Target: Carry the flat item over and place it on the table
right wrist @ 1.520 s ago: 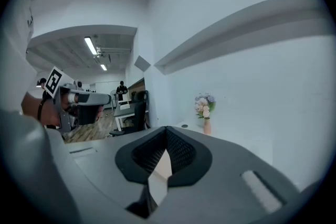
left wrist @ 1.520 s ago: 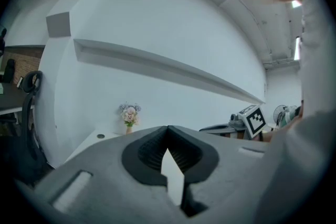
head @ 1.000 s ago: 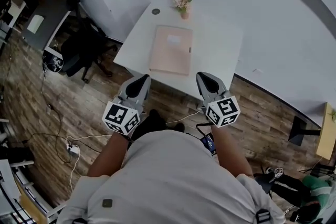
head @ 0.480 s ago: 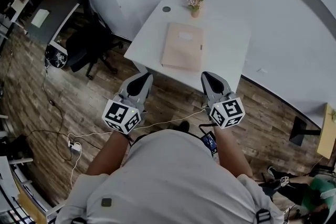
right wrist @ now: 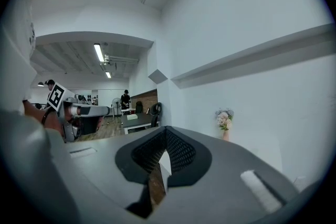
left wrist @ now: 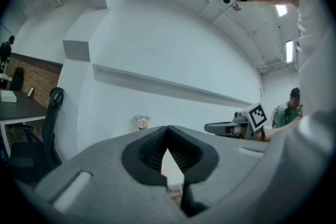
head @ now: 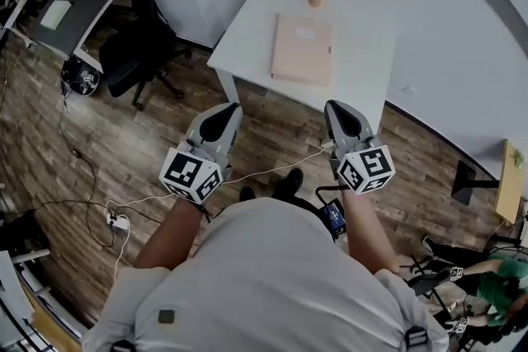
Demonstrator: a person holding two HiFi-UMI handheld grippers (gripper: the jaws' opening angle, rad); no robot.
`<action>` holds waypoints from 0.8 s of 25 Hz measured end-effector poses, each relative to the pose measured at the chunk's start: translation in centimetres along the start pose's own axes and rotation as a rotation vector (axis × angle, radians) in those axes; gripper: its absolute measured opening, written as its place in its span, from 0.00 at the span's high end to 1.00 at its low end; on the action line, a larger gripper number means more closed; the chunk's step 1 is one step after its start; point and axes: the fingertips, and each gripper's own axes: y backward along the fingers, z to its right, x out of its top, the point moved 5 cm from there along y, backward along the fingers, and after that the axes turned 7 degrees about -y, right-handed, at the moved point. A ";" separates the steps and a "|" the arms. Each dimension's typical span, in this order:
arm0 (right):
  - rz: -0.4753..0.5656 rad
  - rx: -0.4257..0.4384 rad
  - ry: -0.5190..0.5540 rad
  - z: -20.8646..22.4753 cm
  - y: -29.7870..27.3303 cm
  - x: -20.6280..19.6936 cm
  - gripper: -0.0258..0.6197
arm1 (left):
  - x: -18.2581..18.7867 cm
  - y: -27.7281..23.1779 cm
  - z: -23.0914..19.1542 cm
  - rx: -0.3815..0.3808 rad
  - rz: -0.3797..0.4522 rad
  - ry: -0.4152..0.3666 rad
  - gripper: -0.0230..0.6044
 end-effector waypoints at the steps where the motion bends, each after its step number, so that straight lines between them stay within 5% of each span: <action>1: 0.001 -0.010 0.000 -0.8 0.4 -0.1 0.95 | -0.1 0.7 -0.1 -0.009 0.003 0.002 0.96; 9: 0.010 -0.051 0.010 -4.8 3.1 -0.7 0.95 | -0.1 3.9 0.4 -0.054 0.021 0.005 0.96; 20: 0.027 -0.035 0.027 -4.3 7.7 -0.6 0.95 | 0.4 3.9 5.4 -0.052 0.048 -0.024 0.96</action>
